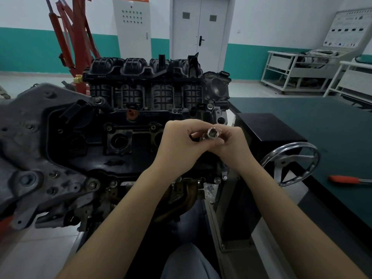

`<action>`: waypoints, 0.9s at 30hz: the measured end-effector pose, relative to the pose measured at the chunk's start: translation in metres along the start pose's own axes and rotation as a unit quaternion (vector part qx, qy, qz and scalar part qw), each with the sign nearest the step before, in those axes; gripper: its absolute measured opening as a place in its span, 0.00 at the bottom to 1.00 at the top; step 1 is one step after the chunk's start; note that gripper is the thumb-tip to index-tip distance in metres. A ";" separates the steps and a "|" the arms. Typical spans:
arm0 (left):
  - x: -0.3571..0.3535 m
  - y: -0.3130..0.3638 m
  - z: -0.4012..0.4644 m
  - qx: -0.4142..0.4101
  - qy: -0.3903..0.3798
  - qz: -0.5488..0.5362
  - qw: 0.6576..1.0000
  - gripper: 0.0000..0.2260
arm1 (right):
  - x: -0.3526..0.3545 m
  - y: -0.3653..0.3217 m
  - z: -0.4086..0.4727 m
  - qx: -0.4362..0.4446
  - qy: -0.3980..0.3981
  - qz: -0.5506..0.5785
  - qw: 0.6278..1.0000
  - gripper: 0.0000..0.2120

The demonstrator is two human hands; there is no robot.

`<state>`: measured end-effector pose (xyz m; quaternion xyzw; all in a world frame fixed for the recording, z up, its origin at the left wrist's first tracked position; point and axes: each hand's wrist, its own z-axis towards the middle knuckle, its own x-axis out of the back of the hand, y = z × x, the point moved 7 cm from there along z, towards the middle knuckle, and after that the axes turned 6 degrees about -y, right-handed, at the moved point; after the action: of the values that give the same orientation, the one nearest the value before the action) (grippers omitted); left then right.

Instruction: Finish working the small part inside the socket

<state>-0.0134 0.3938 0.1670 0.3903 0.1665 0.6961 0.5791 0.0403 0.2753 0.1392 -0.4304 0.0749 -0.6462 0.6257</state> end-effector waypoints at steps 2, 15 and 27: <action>-0.002 -0.001 0.001 0.003 -0.031 -0.048 0.998 0.11 | 0.000 -0.001 -0.002 0.003 -0.006 -0.001 1.000 0.13; -0.003 -0.003 0.002 0.010 -0.054 -0.089 0.995 0.11 | 0.001 -0.001 -0.002 0.002 0.005 0.049 0.999 0.16; -0.006 0.000 0.002 0.007 -0.077 -0.067 0.995 0.13 | 0.001 -0.001 -0.001 0.014 0.006 0.003 1.000 0.13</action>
<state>-0.0118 0.3874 0.1661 0.4349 0.1523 0.6224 0.6327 0.0391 0.2746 0.1399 -0.4177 0.0707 -0.6476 0.6333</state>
